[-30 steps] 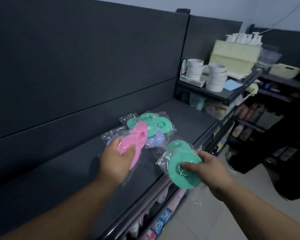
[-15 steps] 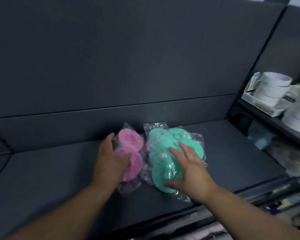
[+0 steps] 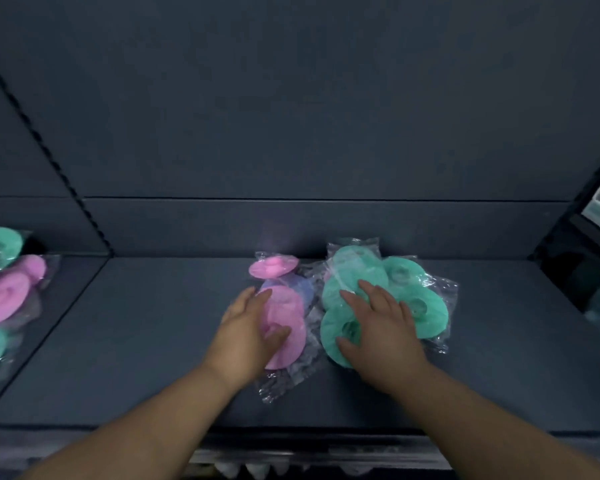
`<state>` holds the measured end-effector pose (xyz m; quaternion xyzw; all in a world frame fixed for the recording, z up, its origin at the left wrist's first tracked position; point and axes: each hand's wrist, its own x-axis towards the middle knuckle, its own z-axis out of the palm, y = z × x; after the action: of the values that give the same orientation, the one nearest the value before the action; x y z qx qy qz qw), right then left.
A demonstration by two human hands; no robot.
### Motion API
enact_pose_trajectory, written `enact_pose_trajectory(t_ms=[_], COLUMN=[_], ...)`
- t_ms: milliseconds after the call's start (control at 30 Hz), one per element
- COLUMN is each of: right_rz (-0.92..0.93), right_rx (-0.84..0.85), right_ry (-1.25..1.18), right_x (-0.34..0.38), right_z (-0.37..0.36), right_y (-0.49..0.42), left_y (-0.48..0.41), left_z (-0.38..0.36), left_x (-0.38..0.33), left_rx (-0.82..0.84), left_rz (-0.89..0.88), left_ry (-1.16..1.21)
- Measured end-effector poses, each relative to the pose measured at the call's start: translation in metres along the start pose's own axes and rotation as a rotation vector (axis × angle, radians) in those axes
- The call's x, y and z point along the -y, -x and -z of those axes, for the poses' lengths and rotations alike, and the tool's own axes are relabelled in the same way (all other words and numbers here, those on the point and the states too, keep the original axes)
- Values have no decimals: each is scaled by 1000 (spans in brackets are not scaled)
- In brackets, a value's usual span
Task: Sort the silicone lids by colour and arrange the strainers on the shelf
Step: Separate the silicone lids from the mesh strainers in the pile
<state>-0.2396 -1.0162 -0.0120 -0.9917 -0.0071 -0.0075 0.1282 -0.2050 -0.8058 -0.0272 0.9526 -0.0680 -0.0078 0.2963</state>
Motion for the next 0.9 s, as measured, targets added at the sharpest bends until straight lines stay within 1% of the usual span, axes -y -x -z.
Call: enact_pose_trajectory(t_ms=[67, 133, 300, 400, 433, 567, 667, 800, 900], right_rz=[50, 108, 247, 332, 340, 462, 545, 621, 669], right_rx=[-38, -36, 77, 134, 151, 227, 283, 356, 415], right_ry=[-31, -42, -88, -86, -96, -124, -121, -133, -155], right_x=[15, 34, 107, 173, 186, 293, 381, 487, 552], right_z=[2, 4, -4, -18, -21, -45, -69, -104, -125], right_y=[0, 1, 9, 21, 24, 51, 76, 107, 126], left_y=[10, 22, 69, 112, 120, 199, 265, 344, 389], left_z=[12, 27, 79, 120, 127, 190, 237, 289, 318], left_x=[11, 28, 90, 140, 150, 227, 288, 357, 401], left_rx=[-24, -39, -45, -94, -99, -136, -194, -234, -245], left_rz=[11, 40, 145, 212, 231, 357, 446, 585, 662], left_ry=[-3, -42, -187, -255, -257, -271, -293, -315, -308])
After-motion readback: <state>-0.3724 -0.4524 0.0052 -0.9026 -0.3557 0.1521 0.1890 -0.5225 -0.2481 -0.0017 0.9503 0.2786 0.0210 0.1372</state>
